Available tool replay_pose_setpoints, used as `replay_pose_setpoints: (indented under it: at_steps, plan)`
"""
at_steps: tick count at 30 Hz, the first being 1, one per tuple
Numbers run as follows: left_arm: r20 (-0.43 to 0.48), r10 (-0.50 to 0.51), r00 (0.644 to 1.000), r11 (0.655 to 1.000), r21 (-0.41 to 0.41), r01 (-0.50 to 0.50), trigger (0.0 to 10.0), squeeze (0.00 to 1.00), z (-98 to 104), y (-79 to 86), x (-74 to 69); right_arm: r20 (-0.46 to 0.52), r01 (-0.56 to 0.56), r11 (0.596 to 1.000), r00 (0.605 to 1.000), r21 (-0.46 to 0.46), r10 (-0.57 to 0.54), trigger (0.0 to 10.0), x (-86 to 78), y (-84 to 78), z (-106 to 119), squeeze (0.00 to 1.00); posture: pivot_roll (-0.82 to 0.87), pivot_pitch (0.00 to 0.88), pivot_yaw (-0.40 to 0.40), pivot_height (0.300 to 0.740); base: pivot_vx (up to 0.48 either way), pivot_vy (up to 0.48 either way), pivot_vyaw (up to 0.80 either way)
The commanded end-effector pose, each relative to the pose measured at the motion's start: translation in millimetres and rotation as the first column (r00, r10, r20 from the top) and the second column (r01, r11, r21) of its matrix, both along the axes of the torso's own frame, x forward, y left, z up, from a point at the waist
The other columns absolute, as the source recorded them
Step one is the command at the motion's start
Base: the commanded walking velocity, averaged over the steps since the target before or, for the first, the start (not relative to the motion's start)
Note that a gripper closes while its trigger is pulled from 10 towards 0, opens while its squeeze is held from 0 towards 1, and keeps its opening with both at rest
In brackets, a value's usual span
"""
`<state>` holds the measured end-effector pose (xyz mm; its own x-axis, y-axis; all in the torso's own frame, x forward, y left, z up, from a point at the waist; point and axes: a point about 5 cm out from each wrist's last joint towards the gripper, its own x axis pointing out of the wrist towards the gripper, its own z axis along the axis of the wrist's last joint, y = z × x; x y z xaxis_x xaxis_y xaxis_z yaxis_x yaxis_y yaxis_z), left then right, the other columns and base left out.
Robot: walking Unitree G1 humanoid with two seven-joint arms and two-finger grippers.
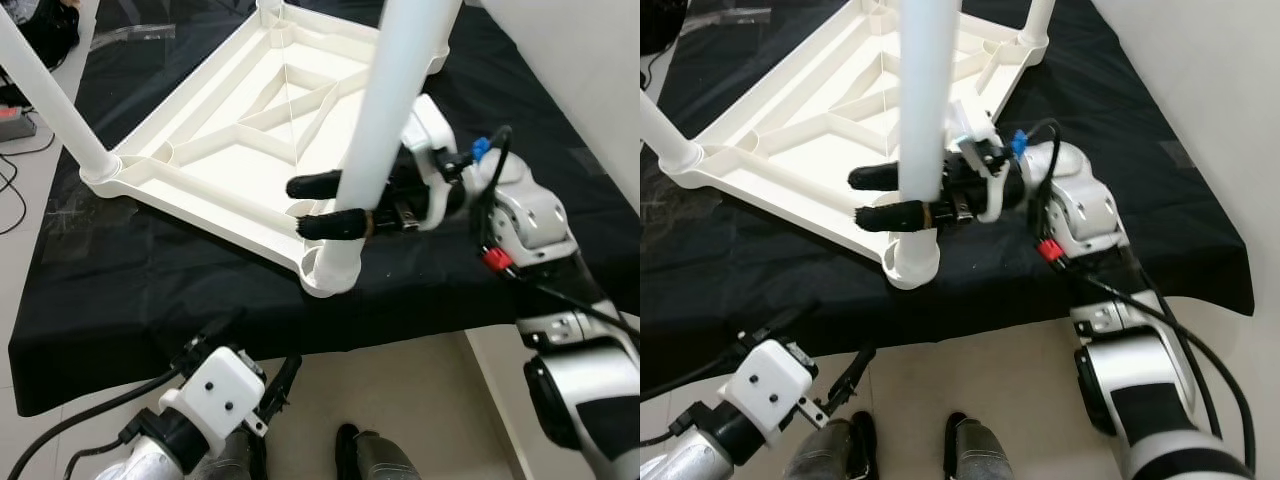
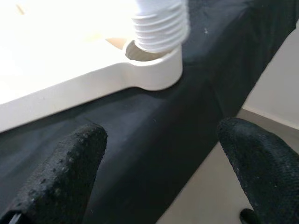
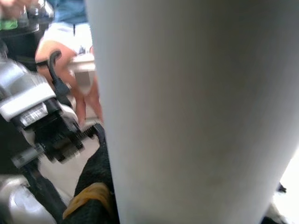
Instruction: Building children table
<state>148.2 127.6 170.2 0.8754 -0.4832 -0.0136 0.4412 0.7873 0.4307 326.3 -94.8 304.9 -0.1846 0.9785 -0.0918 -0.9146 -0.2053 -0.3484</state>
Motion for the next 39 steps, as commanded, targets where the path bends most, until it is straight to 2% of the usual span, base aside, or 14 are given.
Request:
replay_pose_setpoints:
  at_steps: [1,4,14,23,39]
  plan:
    - [-0.014,-0.026,1.000,0.999,0.024,0.026,10.0,0.00,1,-0.4,-13.3,0.004,-0.035,0.998,0.999,-0.053,0.036,10.0,1.6,7.1,-5,0.00,0.03,0.331,-0.056,0.740,0.000,0.000,0.00]
    - [-0.032,-0.027,0.999,0.999,0.024,0.028,10.0,0.00,0,-0.1,-19.4,0.006,-0.058,0.996,0.998,-0.068,0.059,10.0,2.5,9.4,-4,0.00,0.02,0.329,-0.058,0.740,0.000,0.000,0.00]
    - [-0.004,-0.065,0.998,0.998,-0.020,0.065,10.0,0.00,1,-9.1,-16.0,-0.051,-0.176,0.982,0.984,-0.069,0.173,10.0,-5.1,21.1,-1,0.00,0.00,0.319,-0.079,0.740,0.000,0.000,0.00]
    - [0.011,-0.083,0.996,0.996,-0.032,0.083,10.0,0.00,4,-12.7,-17.1,-0.079,-0.189,0.981,0.980,-0.050,0.184,10.0,-3.2,26.6,-3,0.00,0.00,0.332,-0.095,0.740,0.000,0.000,0.00]
    - [0.023,-0.083,0.996,0.996,-0.024,0.084,10.0,0.00,5,-13.0,-17.3,-0.063,-0.136,0.990,0.989,-0.038,0.134,10.0,5.0,23.7,-6,0.00,0.01,0.345,-0.091,0.740,0.000,0.000,0.00]
